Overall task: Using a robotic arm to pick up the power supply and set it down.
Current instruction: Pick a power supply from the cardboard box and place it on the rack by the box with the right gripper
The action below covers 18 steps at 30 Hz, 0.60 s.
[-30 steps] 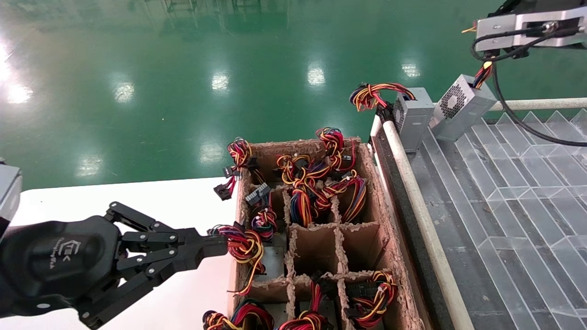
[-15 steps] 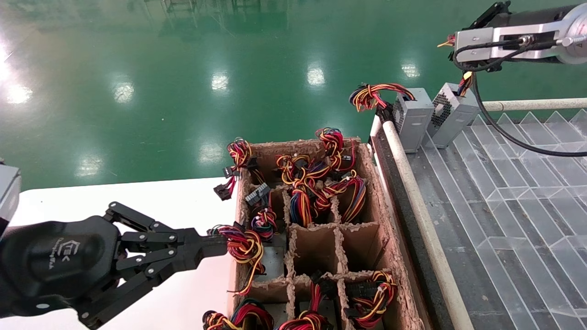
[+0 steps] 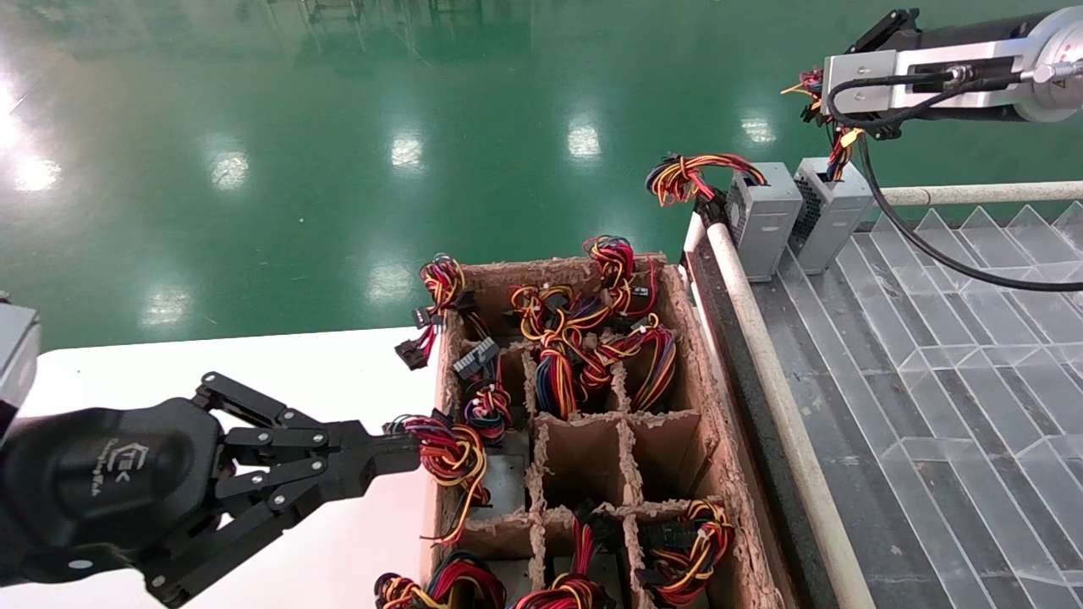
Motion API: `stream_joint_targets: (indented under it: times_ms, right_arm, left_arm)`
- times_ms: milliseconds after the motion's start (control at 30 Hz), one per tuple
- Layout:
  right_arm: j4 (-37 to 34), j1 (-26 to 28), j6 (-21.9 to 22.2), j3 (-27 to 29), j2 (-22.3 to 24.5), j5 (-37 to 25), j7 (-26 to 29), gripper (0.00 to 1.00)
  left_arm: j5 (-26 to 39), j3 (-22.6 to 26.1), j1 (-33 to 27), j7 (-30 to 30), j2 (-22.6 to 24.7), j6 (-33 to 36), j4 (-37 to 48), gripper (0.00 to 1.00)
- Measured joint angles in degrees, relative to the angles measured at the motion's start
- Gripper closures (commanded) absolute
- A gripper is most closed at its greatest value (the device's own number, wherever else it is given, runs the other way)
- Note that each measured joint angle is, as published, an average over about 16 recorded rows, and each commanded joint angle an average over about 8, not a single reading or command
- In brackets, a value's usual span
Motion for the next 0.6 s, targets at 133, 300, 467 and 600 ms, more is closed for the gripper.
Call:
stream_joint_targets:
  times_ms: [133,300,467,600]
  right_arm:
    - [-0.3,0.2,-0.1,0.0,-0.3,0.0,0.4,0.82]
    - [-0.7,0.5,0.1,-0.1,-0.7,-0.1,0.9,0.20]
    - [-1.2,0.7,0.5,-0.3,-1.0,-0.4,1.5,0.00]
    - [-1.4,0.9,0.7,-0.4,-1.3,-0.5,1.9,0.00]
  left_arm:
    - [0.0,0.0,0.0,0.0,0.0,0.0,0.0,1.00]
    - [0.0,0.0,0.0,0.0,0.0,0.0,0.0,1.00]
    - [0.0,0.0,0.0,0.0,0.0,0.0,0.0,1.00]
    - [0.0,0.0,0.0,0.0,0.0,0.0,0.0,1.00]
